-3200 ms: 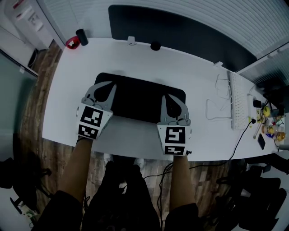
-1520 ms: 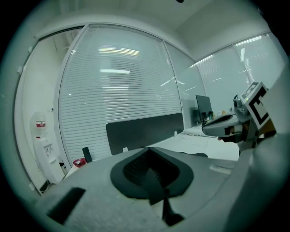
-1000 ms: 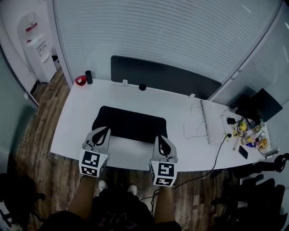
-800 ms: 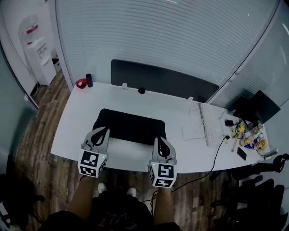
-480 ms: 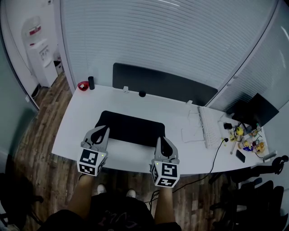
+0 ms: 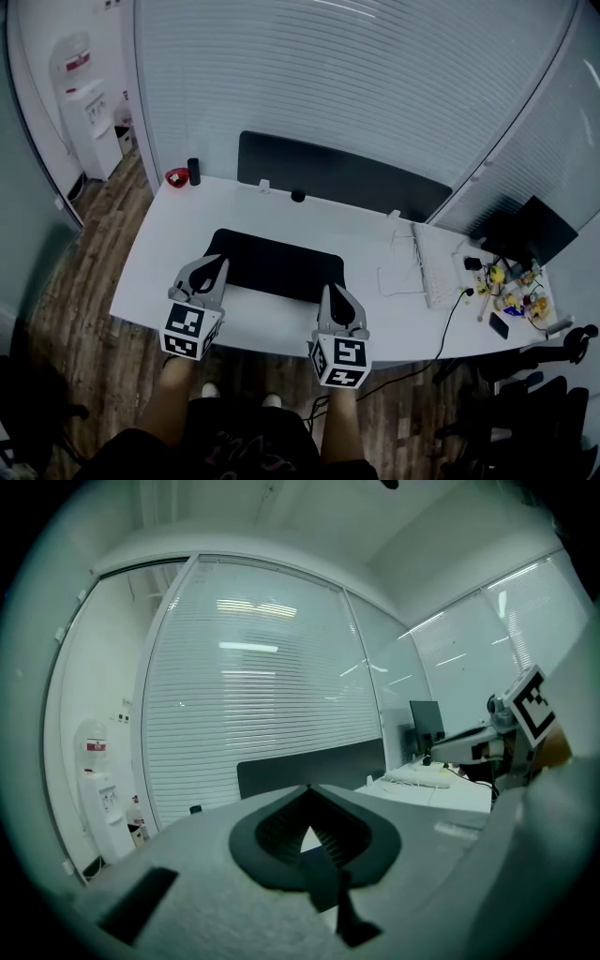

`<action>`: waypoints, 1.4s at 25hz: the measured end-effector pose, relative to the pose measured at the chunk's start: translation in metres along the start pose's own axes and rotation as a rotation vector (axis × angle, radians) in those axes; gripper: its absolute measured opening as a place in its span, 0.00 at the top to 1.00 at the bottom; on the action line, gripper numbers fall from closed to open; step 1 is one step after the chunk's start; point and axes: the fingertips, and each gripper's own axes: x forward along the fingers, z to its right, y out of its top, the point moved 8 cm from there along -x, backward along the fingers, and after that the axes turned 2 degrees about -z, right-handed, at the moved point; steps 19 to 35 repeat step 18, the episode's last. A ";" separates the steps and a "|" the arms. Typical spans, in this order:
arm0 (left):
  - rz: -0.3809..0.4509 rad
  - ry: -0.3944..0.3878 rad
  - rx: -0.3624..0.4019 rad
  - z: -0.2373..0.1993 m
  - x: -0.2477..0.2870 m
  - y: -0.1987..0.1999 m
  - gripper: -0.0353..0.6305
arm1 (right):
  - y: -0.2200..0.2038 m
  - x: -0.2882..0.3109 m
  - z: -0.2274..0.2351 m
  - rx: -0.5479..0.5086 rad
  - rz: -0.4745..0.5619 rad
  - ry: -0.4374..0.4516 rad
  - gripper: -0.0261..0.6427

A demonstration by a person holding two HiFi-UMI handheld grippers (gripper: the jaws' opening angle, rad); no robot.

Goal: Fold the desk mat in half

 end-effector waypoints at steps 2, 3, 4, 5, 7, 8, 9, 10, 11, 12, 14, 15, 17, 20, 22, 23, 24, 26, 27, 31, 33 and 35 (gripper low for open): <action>0.002 -0.001 -0.003 -0.002 0.000 0.003 0.95 | 0.003 0.000 0.000 -0.005 0.001 -0.002 0.95; 0.003 -0.002 -0.002 -0.003 -0.001 0.004 0.95 | 0.004 0.000 0.000 -0.007 0.001 -0.004 0.95; 0.004 -0.004 0.001 -0.004 -0.001 0.004 0.95 | 0.004 0.000 -0.001 -0.009 0.001 -0.007 0.95; 0.005 -0.005 0.004 -0.005 -0.002 0.003 0.95 | 0.004 0.000 -0.002 -0.011 0.002 -0.009 0.95; 0.003 -0.008 0.009 -0.007 -0.003 0.002 0.95 | 0.004 -0.001 -0.005 -0.016 0.004 -0.011 0.95; 0.000 -0.007 0.013 -0.007 -0.004 0.001 0.95 | 0.005 -0.001 -0.006 -0.019 0.005 -0.011 0.95; -0.001 -0.006 0.018 -0.007 -0.003 0.002 0.95 | 0.006 -0.001 -0.006 -0.021 0.007 -0.011 0.95; -0.002 -0.004 0.023 -0.007 -0.003 0.002 0.95 | 0.006 -0.001 -0.006 -0.022 0.008 -0.011 0.95; -0.002 -0.004 0.025 -0.008 -0.003 0.002 0.95 | 0.007 -0.001 -0.007 -0.023 0.008 -0.012 0.95; -0.004 -0.006 0.024 -0.008 -0.003 0.002 0.95 | 0.007 -0.001 -0.007 -0.023 0.008 -0.013 0.95; -0.007 -0.010 0.016 -0.010 -0.004 0.003 0.95 | 0.008 -0.002 -0.008 -0.024 0.006 -0.017 0.95; -0.008 -0.011 0.016 -0.011 -0.004 0.004 0.95 | 0.009 -0.002 -0.009 -0.024 0.006 -0.018 0.95; -0.011 -0.009 0.022 -0.012 -0.003 0.004 0.95 | 0.010 -0.001 -0.008 -0.025 0.005 -0.021 0.95; -0.013 -0.009 0.026 -0.012 -0.003 0.005 0.95 | 0.011 -0.001 -0.008 -0.025 0.005 -0.022 0.95; -0.013 -0.009 0.026 -0.012 -0.003 0.005 0.95 | 0.011 -0.001 -0.008 -0.025 0.005 -0.022 0.95; -0.013 -0.009 0.026 -0.012 -0.003 0.005 0.95 | 0.011 -0.001 -0.008 -0.025 0.005 -0.022 0.95; -0.013 -0.009 0.026 -0.012 -0.003 0.005 0.95 | 0.011 -0.001 -0.008 -0.025 0.005 -0.022 0.95; -0.013 -0.009 0.026 -0.012 -0.003 0.005 0.95 | 0.011 -0.001 -0.008 -0.025 0.005 -0.022 0.95; -0.013 -0.009 0.026 -0.012 -0.003 0.005 0.95 | 0.011 -0.001 -0.008 -0.025 0.005 -0.022 0.95; -0.013 -0.009 0.026 -0.012 -0.003 0.005 0.95 | 0.011 -0.001 -0.008 -0.025 0.005 -0.022 0.95; -0.013 -0.009 0.026 -0.012 -0.003 0.005 0.95 | 0.011 -0.001 -0.008 -0.025 0.005 -0.022 0.95; -0.013 -0.009 0.026 -0.012 -0.003 0.005 0.95 | 0.011 -0.001 -0.008 -0.025 0.005 -0.022 0.95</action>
